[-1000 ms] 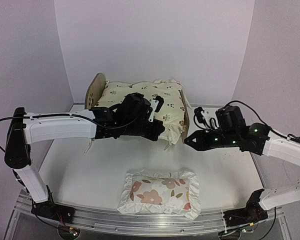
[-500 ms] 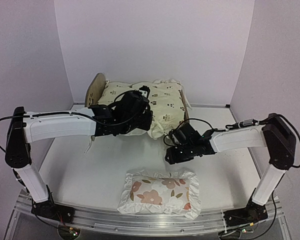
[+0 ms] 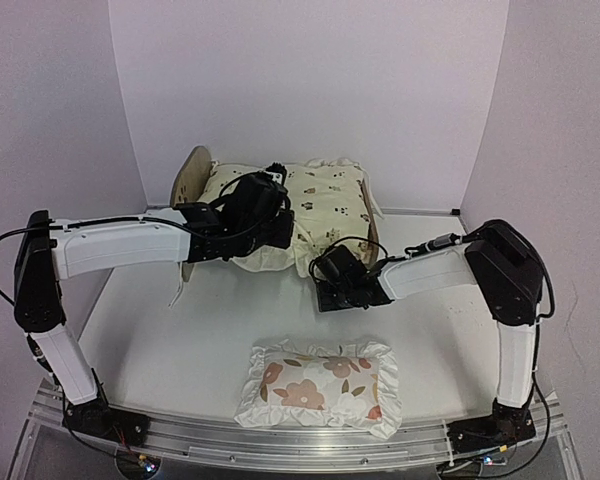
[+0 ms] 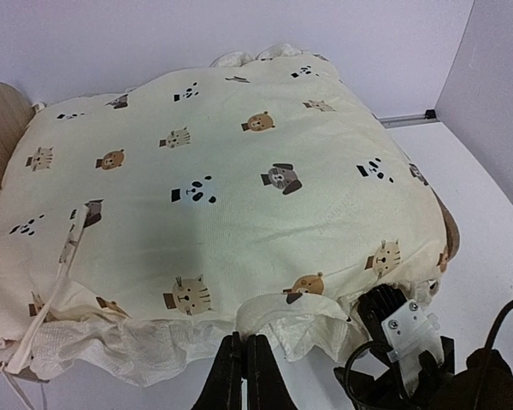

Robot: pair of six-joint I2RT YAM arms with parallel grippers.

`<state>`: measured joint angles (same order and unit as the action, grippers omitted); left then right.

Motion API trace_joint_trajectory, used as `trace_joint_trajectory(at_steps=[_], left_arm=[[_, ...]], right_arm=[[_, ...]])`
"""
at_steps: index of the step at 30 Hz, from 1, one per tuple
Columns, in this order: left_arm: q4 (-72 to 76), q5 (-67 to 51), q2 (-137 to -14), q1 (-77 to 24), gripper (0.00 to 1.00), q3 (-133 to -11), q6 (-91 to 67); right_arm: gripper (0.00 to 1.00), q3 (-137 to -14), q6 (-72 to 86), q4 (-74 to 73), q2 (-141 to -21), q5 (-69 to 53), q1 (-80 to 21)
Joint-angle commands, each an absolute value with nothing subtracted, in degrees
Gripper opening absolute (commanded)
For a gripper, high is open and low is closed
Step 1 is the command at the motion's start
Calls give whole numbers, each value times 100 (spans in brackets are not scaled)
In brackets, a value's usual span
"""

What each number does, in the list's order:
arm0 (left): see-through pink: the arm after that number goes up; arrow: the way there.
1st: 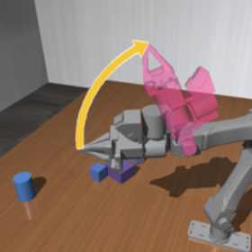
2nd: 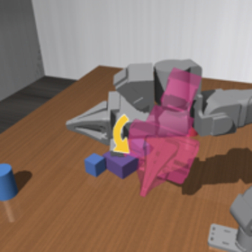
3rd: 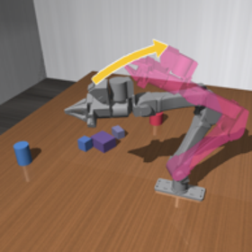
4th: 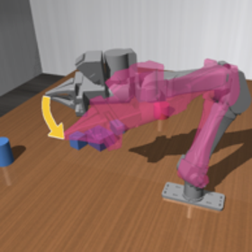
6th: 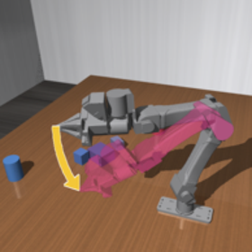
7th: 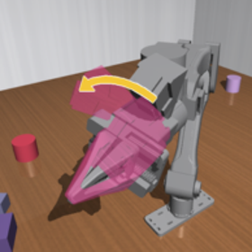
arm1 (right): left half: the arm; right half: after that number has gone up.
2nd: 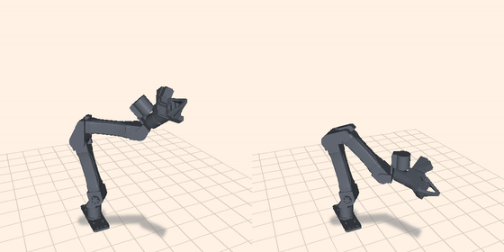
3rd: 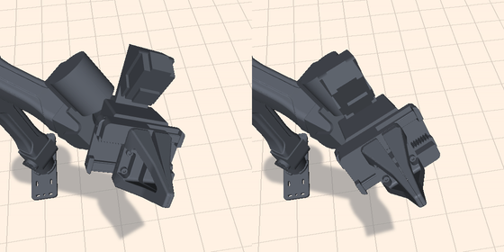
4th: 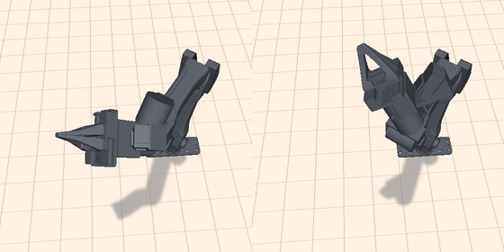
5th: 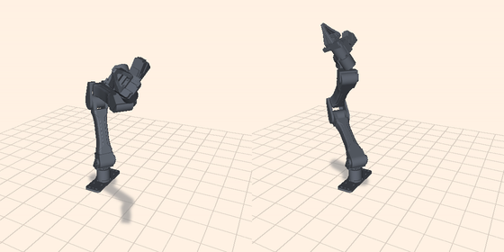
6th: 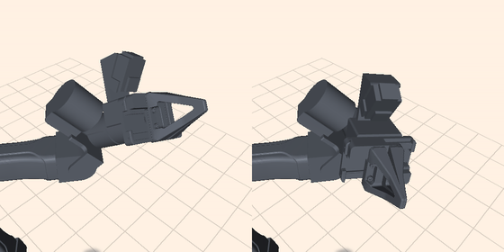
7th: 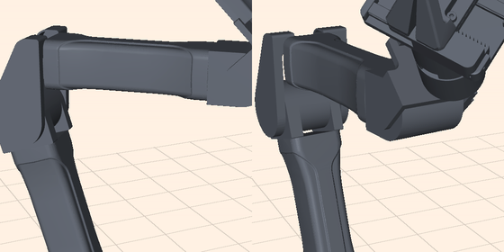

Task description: Set up the pet bed

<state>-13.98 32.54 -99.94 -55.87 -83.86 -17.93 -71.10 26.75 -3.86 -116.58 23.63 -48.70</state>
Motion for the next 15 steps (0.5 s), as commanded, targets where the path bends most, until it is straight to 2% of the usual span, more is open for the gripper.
trace_joint_trajectory(at_steps=[1,15], left_arm=[[-1137,3140,-9909,-5581,2,-8307,-1731],[-1056,2847,-9660,-5582,1,-8005,-1815]], right_arm=[[51,-7512,2617,-281,-11956,2959,-4918],[39,-7760,2677,-474,-12531,3471,-4930]])
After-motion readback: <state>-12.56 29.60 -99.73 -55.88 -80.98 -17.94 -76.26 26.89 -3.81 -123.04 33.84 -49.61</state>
